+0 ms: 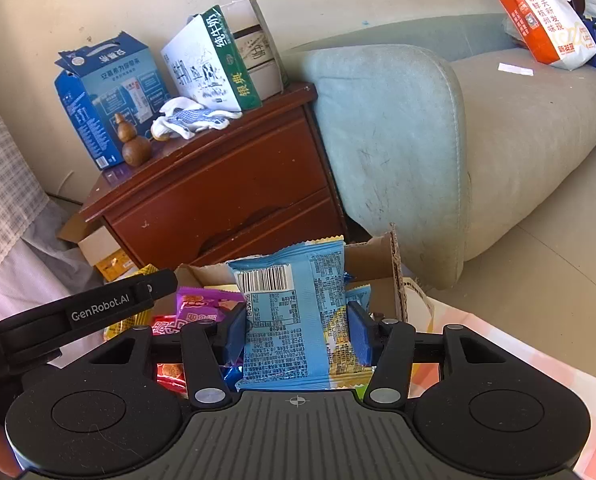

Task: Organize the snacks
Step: 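Lower both bags into the box and open both tools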

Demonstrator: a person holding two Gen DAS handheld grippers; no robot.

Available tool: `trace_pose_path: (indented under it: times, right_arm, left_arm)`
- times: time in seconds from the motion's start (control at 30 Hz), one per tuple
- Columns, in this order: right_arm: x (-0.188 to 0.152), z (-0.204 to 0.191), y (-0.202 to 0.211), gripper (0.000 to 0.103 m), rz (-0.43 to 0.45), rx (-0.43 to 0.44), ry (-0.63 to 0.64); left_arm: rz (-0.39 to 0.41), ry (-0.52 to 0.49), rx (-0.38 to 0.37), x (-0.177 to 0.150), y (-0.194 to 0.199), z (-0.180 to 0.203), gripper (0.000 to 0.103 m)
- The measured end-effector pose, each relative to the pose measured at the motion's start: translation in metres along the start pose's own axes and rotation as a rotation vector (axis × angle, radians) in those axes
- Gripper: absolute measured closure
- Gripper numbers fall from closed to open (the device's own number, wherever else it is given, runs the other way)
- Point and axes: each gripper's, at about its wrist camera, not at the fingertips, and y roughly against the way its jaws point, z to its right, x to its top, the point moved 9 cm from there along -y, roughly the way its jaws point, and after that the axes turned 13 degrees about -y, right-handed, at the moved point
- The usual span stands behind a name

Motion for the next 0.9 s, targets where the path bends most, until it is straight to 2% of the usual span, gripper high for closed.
trace_pose_path:
  times: [0.07,0.2,0.3,0.4,0.5,0.67,0.73,0.9]
  right_arm:
    - [-0.003,0.005,-0.011,0.052,-0.015,-0.012,-0.017]
    - [-0.011,0.014,-0.025,0.051,-0.038,-0.052,-0.018]
    - [-0.009,0.016,-0.022,0.042,-0.031,-0.059,-0.02]
    - [-0.006,0.016,-0.017,0.036,-0.016,-0.058,-0.03]
    - [-0.003,0.017,-0.012,0.03,-0.014,-0.067,-0.037]
    - [-0.003,0.018,-0.006,0.029,-0.023,-0.085,-0.035]
    - [-0.003,0.019,-0.003,0.025,-0.025,-0.119,-0.034]
    - [-0.004,0.021,0.004,0.019,-0.03,-0.14,-0.033]
  left_arm:
    - [0.003,0.003,-0.003,-0.002,-0.01,0.002,0.035]
    - [0.01,0.017,0.001,-0.005,-0.02,0.003,0.017]
    - [0.011,0.01,-0.009,-0.003,-0.017,0.004,0.014]
    - [-0.01,0.002,0.037,0.0,-0.011,0.0,0.007]
    - [-0.037,-0.018,0.053,0.001,-0.004,-0.001,0.006]
    - [-0.07,-0.074,0.118,-0.003,0.01,-0.002,0.006]
    - [-0.088,-0.086,0.146,-0.006,0.014,-0.001,0.005]
    - [-0.136,-0.103,0.177,-0.022,0.029,-0.001,0.002]
